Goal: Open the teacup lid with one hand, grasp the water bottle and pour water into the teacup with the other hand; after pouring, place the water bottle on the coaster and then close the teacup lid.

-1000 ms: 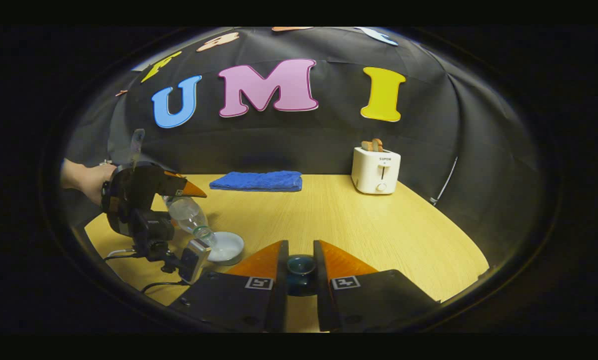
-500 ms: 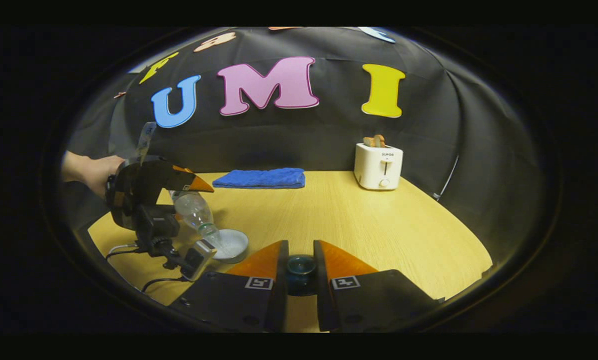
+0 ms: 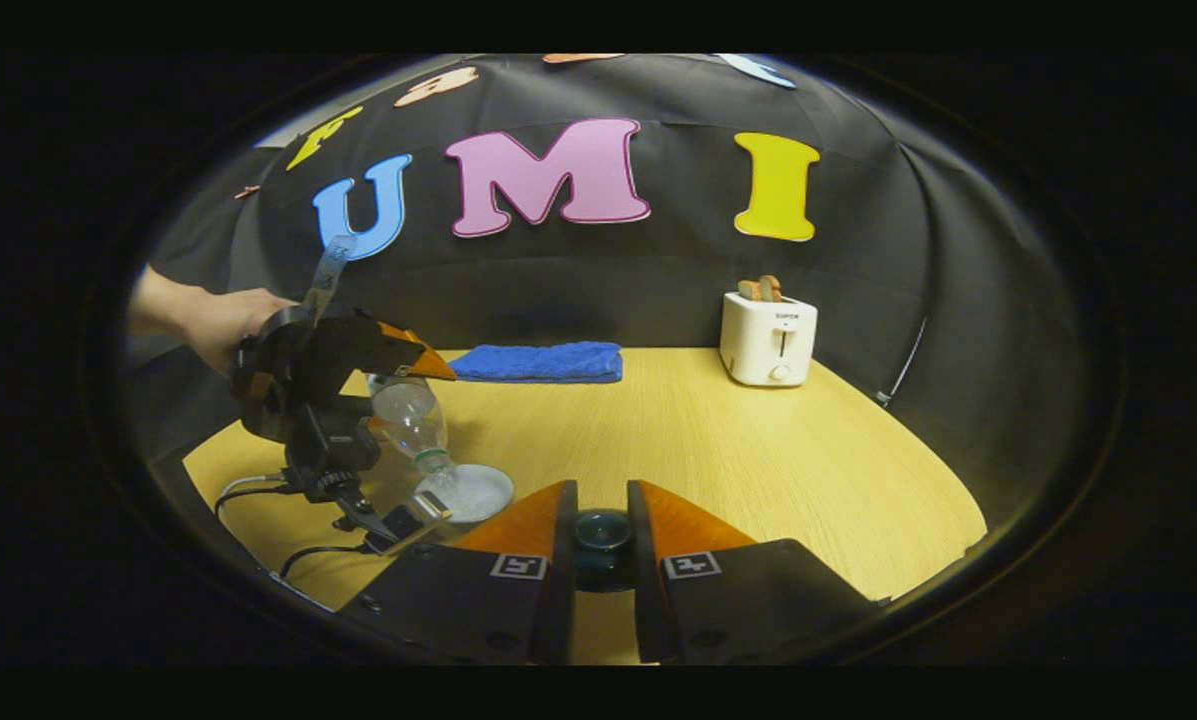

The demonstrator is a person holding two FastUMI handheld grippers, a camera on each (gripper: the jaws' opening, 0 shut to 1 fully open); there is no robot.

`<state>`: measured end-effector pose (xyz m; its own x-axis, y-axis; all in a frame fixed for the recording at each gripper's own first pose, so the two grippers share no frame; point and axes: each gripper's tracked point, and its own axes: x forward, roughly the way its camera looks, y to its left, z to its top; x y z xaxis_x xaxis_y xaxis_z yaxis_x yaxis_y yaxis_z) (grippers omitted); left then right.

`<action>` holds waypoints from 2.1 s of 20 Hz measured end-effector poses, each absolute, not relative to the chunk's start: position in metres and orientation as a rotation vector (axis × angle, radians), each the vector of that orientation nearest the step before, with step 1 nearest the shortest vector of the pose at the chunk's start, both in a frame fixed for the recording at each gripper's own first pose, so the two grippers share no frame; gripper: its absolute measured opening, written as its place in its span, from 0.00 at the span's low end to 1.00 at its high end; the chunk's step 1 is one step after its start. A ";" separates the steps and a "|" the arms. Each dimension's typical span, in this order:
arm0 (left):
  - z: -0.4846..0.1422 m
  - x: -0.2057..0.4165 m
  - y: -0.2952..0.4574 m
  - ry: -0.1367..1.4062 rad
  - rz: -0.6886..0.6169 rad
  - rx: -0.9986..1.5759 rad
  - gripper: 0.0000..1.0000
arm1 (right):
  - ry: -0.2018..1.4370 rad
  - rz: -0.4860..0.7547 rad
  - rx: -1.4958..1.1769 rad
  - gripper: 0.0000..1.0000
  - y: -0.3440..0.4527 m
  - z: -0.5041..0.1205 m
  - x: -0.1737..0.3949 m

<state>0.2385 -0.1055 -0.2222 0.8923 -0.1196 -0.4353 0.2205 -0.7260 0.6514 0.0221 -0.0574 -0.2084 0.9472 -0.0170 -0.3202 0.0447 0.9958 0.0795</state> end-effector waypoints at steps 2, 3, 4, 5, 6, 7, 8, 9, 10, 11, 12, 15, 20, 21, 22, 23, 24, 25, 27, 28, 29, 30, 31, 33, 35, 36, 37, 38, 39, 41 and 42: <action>-0.217 0.242 -0.112 0.044 -0.599 2.356 0.77 | 0.325 -0.033 0.101 0.28 -0.055 -0.207 0.023; -0.213 0.244 -0.114 0.041 -0.597 2.376 0.77 | 0.323 -0.035 0.110 0.28 -0.054 -0.207 0.024; -0.211 0.244 -0.117 0.038 -0.597 2.393 0.77 | 0.323 -0.035 0.116 0.28 -0.053 -0.206 0.023; -0.210 0.245 -0.120 0.036 -0.598 2.408 0.77 | 0.323 -0.033 0.120 0.28 -0.052 -0.205 0.024; -0.209 0.246 -0.122 0.031 -0.601 2.422 0.77 | 0.322 -0.031 0.120 0.31 -0.052 -0.204 0.024; -0.207 0.247 -0.124 0.025 -0.601 2.439 0.77 | 0.320 -0.030 0.117 0.29 -0.052 -0.203 0.024; -0.205 0.246 -0.124 0.023 -0.602 2.453 0.77 | 0.320 -0.030 0.115 0.28 -0.053 -0.202 0.025; -0.203 0.246 -0.124 0.027 -0.597 2.466 0.77 | 0.321 -0.033 0.114 0.28 -0.054 -0.202 0.026; -0.202 0.246 -0.124 0.025 -0.591 2.478 0.77 | 0.322 -0.038 0.116 0.28 -0.056 -0.201 0.027; -0.200 0.246 -0.124 0.024 -0.585 2.491 0.77 | 0.321 -0.042 0.122 0.28 -0.058 -0.200 0.027; -0.199 0.247 -0.124 0.031 -0.577 2.501 0.77 | 0.320 -0.045 0.128 0.28 -0.060 -0.200 0.029; -0.197 0.246 -0.123 0.040 -0.573 2.518 0.77 | 0.322 -0.052 0.141 0.28 -0.062 -0.198 0.031; -0.193 0.249 -0.122 0.025 -0.578 2.525 0.77 | 0.312 -0.052 0.148 0.28 -0.061 -0.191 0.035; -0.192 0.248 -0.123 0.024 -0.579 2.526 0.77 | 0.310 -0.051 0.148 0.28 -0.060 -0.189 0.037; -0.193 0.246 -0.122 0.027 -0.579 2.527 0.77 | 0.308 -0.052 0.145 0.28 -0.060 -0.188 0.037; -0.191 0.246 -0.124 0.022 -0.577 2.527 0.77 | 0.307 -0.053 0.143 0.28 -0.060 -0.187 0.036; -0.191 0.246 -0.123 0.020 -0.574 2.523 0.77 | 0.308 -0.053 0.142 0.28 -0.061 -0.187 0.036; -0.191 0.247 -0.123 0.023 -0.571 2.520 0.77 | 0.309 -0.054 0.143 0.28 -0.061 -0.186 0.036; -0.191 0.247 -0.123 0.022 -0.568 2.513 0.77 | 0.312 -0.055 0.142 0.28 -0.063 -0.185 0.034; -0.191 0.248 -0.123 0.022 -0.565 2.511 0.77 | 0.313 -0.056 0.141 0.28 -0.062 -0.184 0.034; -0.190 0.249 -0.123 0.021 -0.562 2.508 0.77 | 0.313 -0.057 0.139 0.28 -0.063 -0.184 0.034; -0.192 0.248 -0.122 0.023 -0.561 2.506 0.77 | 0.312 -0.058 0.138 0.28 -0.063 -0.183 0.034; -0.191 0.248 -0.122 0.022 -0.561 2.502 0.77 | 0.311 -0.059 0.136 0.28 -0.064 -0.182 0.034; -0.193 0.249 -0.124 0.013 -0.564 2.492 0.77 | 0.308 -0.061 0.134 0.28 -0.064 -0.181 0.036; -0.194 0.249 -0.122 0.017 -0.562 2.475 0.77 | 0.309 -0.064 0.123 0.28 -0.064 -0.182 0.035; -0.196 0.247 -0.122 0.021 -0.566 2.464 0.77 | 0.310 -0.065 0.118 0.28 -0.066 -0.183 0.035; -0.199 0.245 -0.122 0.026 -0.573 2.446 0.77 | 0.312 -0.063 0.114 0.28 -0.067 -0.184 0.035; -0.203 0.241 -0.119 0.037 -0.579 2.419 0.77 | 0.313 -0.063 0.102 0.28 -0.069 -0.184 0.037; -0.207 0.236 -0.119 0.035 -0.581 2.388 0.77 | 0.312 -0.067 0.092 0.28 -0.074 -0.184 0.038; -0.215 0.233 -0.117 0.031 -0.590 2.302 0.77 | 0.308 -0.072 0.094 0.28 -0.082 -0.183 0.041; -0.220 0.231 -0.114 0.039 -0.601 2.247 0.77 | 0.306 -0.075 0.099 0.28 -0.086 -0.182 0.043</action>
